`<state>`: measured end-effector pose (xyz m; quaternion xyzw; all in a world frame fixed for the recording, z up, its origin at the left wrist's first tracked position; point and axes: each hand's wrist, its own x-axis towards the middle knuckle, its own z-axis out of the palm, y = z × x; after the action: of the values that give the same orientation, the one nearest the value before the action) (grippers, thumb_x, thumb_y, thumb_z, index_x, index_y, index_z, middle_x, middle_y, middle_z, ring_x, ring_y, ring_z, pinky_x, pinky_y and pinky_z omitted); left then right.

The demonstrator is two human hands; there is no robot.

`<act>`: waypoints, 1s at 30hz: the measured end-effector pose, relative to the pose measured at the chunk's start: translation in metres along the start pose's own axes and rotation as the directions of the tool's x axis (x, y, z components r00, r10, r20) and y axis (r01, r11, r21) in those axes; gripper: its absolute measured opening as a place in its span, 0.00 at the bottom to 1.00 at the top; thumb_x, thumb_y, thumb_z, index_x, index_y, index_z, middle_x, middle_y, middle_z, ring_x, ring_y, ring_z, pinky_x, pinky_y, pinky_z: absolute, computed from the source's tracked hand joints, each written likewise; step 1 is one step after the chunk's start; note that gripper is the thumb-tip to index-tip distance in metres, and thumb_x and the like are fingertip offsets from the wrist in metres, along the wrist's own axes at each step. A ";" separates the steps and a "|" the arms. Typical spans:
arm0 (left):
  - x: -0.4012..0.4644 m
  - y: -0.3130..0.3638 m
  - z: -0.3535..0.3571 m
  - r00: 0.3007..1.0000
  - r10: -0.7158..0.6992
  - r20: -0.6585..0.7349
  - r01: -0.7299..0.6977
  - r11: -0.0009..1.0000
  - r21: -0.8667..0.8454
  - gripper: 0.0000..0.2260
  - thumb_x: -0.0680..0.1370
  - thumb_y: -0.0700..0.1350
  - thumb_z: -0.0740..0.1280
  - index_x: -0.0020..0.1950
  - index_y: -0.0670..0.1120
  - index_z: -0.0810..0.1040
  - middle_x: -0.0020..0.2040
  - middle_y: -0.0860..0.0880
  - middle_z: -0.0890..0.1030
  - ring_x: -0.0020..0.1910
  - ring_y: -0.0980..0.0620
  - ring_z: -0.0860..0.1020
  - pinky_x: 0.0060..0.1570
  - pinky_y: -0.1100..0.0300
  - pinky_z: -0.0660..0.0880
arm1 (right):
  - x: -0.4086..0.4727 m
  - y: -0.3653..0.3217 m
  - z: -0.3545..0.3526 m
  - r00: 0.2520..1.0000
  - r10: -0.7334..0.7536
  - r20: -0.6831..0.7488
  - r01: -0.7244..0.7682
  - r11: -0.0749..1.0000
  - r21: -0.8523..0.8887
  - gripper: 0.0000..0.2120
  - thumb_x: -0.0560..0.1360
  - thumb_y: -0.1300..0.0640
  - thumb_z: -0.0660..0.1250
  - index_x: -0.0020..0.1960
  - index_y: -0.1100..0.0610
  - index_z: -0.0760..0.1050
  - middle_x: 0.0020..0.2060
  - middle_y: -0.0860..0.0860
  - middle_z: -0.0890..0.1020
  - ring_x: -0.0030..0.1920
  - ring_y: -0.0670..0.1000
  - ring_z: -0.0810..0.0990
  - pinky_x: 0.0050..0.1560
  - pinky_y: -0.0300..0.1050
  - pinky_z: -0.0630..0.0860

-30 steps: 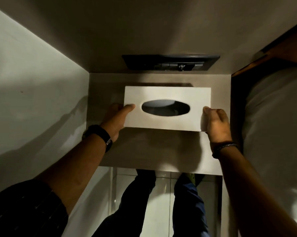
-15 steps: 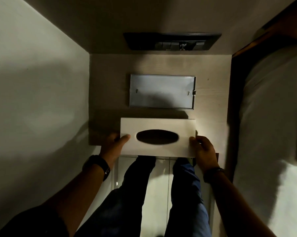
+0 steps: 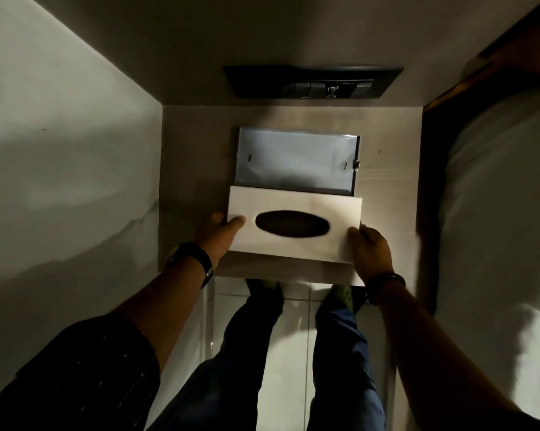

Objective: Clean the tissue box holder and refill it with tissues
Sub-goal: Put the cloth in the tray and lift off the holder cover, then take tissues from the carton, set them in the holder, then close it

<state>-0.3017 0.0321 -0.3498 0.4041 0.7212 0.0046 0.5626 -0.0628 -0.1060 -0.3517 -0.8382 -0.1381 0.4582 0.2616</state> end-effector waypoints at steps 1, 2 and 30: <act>0.001 0.000 0.000 1.000 -0.002 0.003 0.002 1.000 0.009 0.07 0.76 0.50 0.68 0.50 0.49 0.77 0.49 0.47 0.80 0.45 0.48 0.79 0.45 0.55 0.76 | 0.001 0.000 0.000 1.000 0.000 -0.003 0.000 1.000 -0.005 0.15 0.80 0.56 0.59 0.61 0.64 0.76 0.56 0.63 0.80 0.57 0.63 0.77 0.61 0.58 0.73; 0.001 -0.001 0.000 1.000 -0.008 0.006 0.008 1.000 0.018 0.08 0.76 0.50 0.68 0.51 0.48 0.77 0.50 0.46 0.80 0.47 0.45 0.79 0.48 0.52 0.76 | 0.001 0.000 0.000 1.000 0.002 -0.003 -0.002 1.000 -0.010 0.15 0.80 0.56 0.59 0.61 0.64 0.76 0.56 0.63 0.80 0.57 0.63 0.77 0.60 0.57 0.73; -0.087 0.042 0.015 0.981 0.190 -0.033 -0.181 0.966 0.184 0.17 0.76 0.45 0.69 0.63 0.43 0.74 0.62 0.42 0.77 0.59 0.43 0.76 0.55 0.54 0.73 | -0.076 -0.060 -0.090 0.985 0.024 -0.171 0.006 0.985 0.175 0.15 0.79 0.57 0.63 0.61 0.65 0.77 0.52 0.59 0.81 0.55 0.58 0.78 0.64 0.55 0.72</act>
<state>-0.2622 0.0022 -0.2654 0.5188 0.6918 0.0020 0.5022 -0.0279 -0.1205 -0.2250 -0.8491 -0.0704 0.3955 0.3430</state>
